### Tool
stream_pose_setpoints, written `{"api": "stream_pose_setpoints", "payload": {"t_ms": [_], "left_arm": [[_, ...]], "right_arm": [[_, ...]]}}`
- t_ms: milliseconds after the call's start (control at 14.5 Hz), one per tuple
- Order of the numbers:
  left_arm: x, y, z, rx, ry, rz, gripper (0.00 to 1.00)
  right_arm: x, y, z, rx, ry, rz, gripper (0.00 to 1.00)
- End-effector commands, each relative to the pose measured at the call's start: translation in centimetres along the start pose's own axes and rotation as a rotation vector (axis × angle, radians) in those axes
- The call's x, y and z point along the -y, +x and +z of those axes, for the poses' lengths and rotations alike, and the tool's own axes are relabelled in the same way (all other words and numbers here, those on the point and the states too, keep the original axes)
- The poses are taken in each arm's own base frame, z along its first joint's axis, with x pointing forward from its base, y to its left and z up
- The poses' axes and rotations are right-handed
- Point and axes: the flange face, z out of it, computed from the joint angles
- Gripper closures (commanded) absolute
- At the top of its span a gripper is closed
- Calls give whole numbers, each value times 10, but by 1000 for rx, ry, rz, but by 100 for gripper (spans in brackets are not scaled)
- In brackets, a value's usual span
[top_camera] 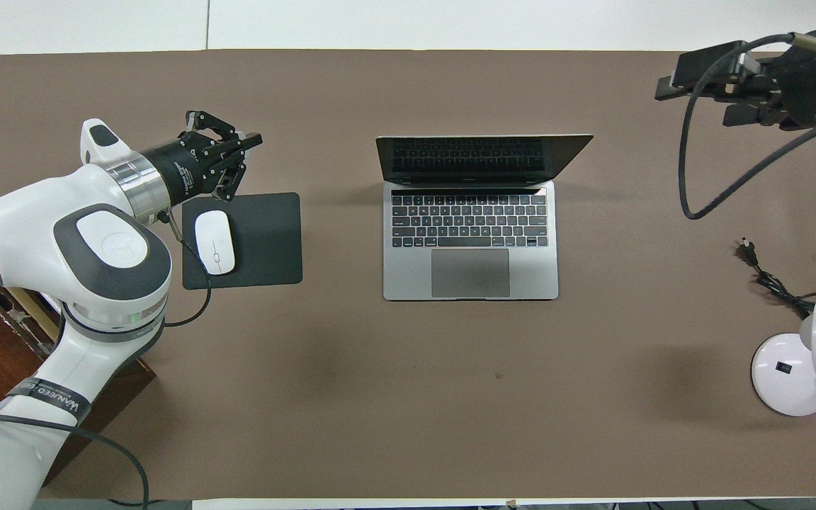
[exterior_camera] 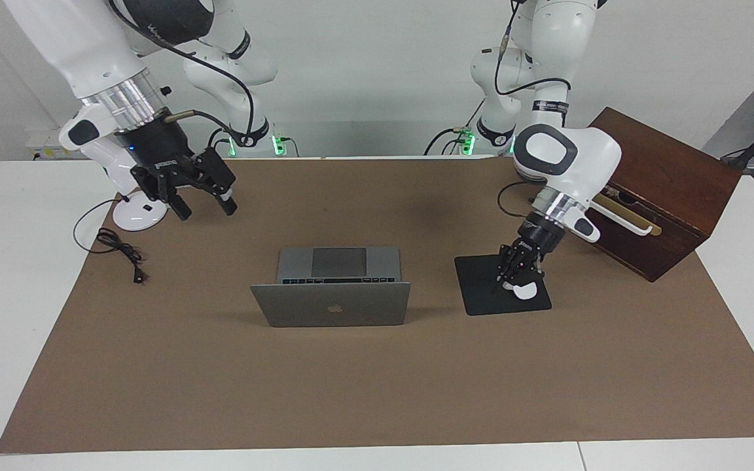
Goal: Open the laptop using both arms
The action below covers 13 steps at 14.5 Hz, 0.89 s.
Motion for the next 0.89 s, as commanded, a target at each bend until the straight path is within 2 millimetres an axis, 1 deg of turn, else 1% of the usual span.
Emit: {"api": "stream_pose_setpoints", "payload": {"t_ms": [0,69,138,206,275,344,413,481,550,619,756,825], "left_arm": [[-24,-1,4,-16,45,167,100],[-29,0,7,-27,79,238,100],[-40,4,4,-50,96,306,100],[-44,4,3,-65,121,365,100],[-50,1,2,-74,137,415,100],[-52,2,5,-70,162,437,100],[-58,11,-1,-72,181,448,100],[-66,15,-7,-81,203,484,100],[-71,13,-7,-86,229,526,100],[-74,11,-6,-85,272,568,100],[-80,26,-21,-98,386,625,100],[-81,27,-25,-115,442,672,100]], "right_arm": [[-14,0,-20,10,-75,-83,0],[-19,-3,-31,4,-95,-103,0],[-21,-7,-36,5,-123,-129,0],[-27,-10,-40,21,-143,-145,0],[-36,-12,-42,42,-161,-150,0],[-44,-16,-43,69,-201,-155,0],[-51,-20,-45,88,-235,-154,0],[-60,-24,-41,113,-249,-149,0],[-69,-29,-42,124,-252,-153,0],[-75,-35,-36,144,-263,-155,0],[-74,-47,-29,161,-294,-168,0],[-78,-50,-28,165,-298,-160,0]]}}
